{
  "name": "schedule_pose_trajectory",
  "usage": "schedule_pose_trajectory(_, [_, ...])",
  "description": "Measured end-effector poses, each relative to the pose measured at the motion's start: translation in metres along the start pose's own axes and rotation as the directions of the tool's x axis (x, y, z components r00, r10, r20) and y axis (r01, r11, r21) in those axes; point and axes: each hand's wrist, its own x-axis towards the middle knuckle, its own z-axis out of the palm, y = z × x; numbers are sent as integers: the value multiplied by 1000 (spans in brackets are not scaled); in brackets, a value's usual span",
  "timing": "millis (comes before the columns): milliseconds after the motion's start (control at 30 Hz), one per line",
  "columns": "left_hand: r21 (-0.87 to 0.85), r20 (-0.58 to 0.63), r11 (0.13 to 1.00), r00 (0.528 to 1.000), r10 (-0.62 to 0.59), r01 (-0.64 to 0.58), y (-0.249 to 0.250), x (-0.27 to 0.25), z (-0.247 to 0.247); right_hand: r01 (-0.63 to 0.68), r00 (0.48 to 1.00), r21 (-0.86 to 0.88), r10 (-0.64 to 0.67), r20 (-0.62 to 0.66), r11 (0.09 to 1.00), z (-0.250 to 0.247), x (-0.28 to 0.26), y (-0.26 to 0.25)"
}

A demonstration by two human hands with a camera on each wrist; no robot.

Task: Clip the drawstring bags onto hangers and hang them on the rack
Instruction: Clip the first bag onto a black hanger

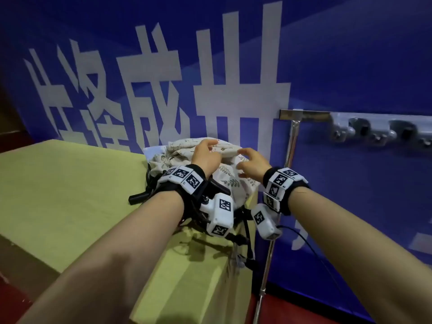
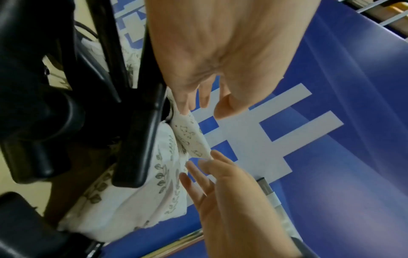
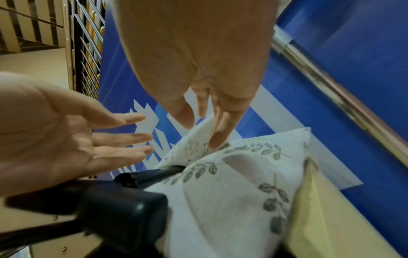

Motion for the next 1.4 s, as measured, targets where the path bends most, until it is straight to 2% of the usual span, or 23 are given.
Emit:
schedule_pose_trajectory(133, [-123, -45, 989, 996, -82, 76, -2, 12, 3, 116, 987, -172, -132, -87, 978, 9, 21, -8])
schedule_pose_trajectory(233, [-122, -30, 985, 991, -128, 124, -2, 18, 3, 150, 972, -381, -206, -110, 912, 22, 34, -13])
schedule_pose_trajectory(367, [-114, -1, 982, 988, -154, 153, -3, 18, 1, 157, 983, -496, -184, -5, 854, 36, 47, -9])
schedule_pose_trajectory(467, [-139, 0, 981, 990, -138, 136, -2, 16, 1, 126, 956, -372, -212, -202, 920, 34, 43, -15])
schedule_pose_trajectory(533, [-173, -7, 979, 994, -110, 107, -3, 16, 2, 224, 908, -250, -295, -297, 942, 27, 37, -27])
schedule_pose_trajectory(633, [-243, -23, 967, 997, -79, 71, 1, 11, 3, 365, 852, -54, -357, -382, 930, 10, 24, -48])
schedule_pose_trajectory(700, [-416, 33, 904, 995, -92, 97, 5, 9, 3, 419, 862, 134, -347, -370, 898, -1, 10, -55])
schedule_pose_trajectory(767, [-616, 89, 779, 993, -80, 118, 8, 10, 1, 430, 874, 263, -324, -362, 864, -11, -11, -53])
schedule_pose_trajectory(867, [-766, 74, 632, 993, -95, 118, 13, 9, -3, 402, 895, 408, -258, -365, 820, -26, -44, -34])
schedule_pose_trajectory(933, [-787, 45, 604, 988, -147, 126, 18, 5, -2, 345, 910, 414, -192, -367, 842, -36, -60, -14])
schedule_pose_trajectory(1067, [-773, 164, 586, 969, -183, 242, 32, -20, 8, 180, 923, 307, -52, -381, 934, -63, -86, 27])
schedule_pose_trajectory(1100, [-774, 180, 589, 972, -149, 233, 36, -30, 12, 121, 930, 290, -6, -368, 950, -70, -92, 35])
schedule_pose_trajectory(1167, [-752, 124, 644, 990, -64, 136, 40, -46, 26, -11, 948, 192, 71, -309, 981, -82, -103, 49])
schedule_pose_trajectory(1267, [-602, 72, 798, 992, 107, -42, 38, -73, 47, -169, 968, 53, 176, -180, 984, -93, -127, 55])
schedule_pose_trajectory(1333, [-498, 73, 860, 983, 170, -112, 36, -88, 59, -146, 968, 53, 154, -199, 988, -97, -140, 49])
schedule_pose_trajectory(1400, [-414, 79, 901, 981, 175, -128, 32, -102, 68, -47, 963, 54, 59, -262, 997, -97, -156, 37])
